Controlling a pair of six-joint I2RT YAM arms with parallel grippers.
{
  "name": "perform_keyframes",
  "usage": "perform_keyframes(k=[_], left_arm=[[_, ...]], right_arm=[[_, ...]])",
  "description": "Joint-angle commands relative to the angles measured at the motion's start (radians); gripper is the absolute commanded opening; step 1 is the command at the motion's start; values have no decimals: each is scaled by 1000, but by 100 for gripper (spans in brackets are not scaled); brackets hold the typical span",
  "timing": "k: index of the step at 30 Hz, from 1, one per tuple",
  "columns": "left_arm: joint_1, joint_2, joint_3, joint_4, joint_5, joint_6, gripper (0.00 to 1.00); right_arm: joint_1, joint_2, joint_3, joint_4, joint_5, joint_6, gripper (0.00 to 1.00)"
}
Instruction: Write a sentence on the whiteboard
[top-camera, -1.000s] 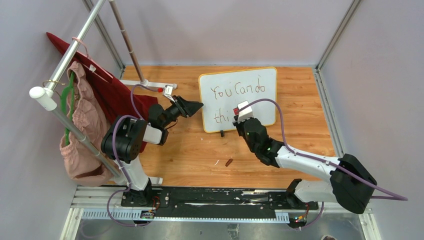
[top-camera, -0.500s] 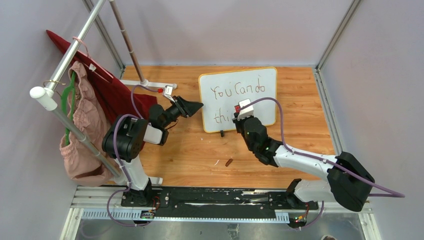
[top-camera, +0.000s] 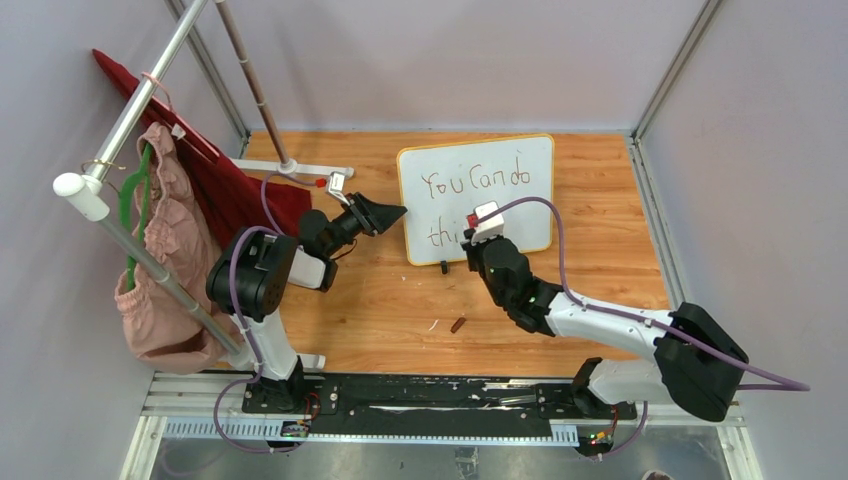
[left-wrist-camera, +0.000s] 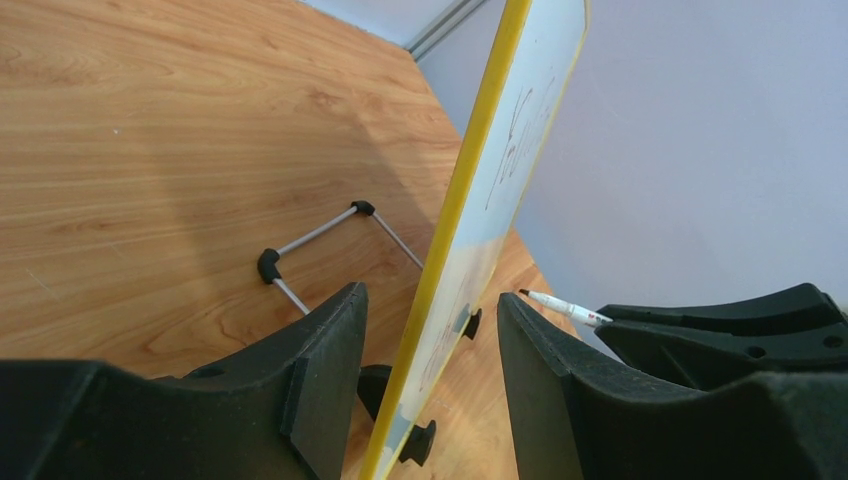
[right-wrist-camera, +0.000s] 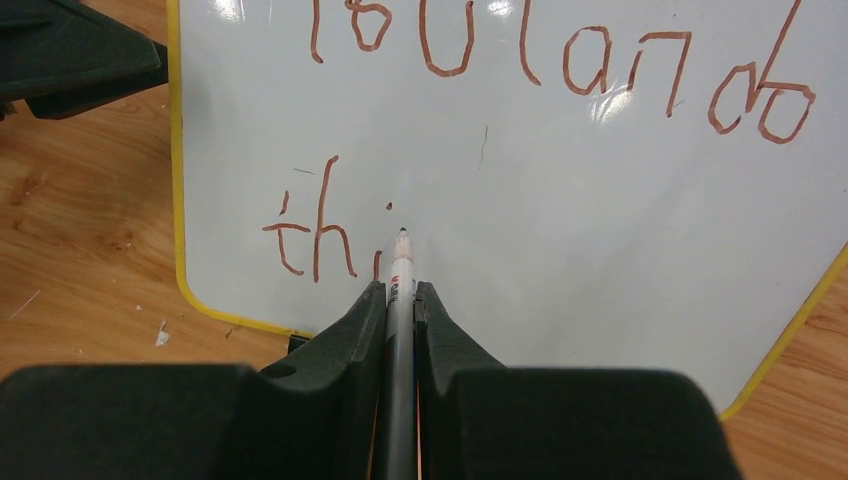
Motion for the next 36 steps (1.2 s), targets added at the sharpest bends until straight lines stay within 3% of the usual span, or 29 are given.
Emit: perform_keyframes(k=[1, 11, 36], left_arm=[[2, 23, -12, 31, -6, -25, 56], [1, 28, -13, 37, -4, -31, 56], [-3, 20, -14, 59, -3, -47, 56]], right_arm=[[16, 18, 7, -25, 19, 33, 0], [14, 43, 20, -37, 81, 44, 0], [13, 56, 46, -38, 60, 46, 0]])
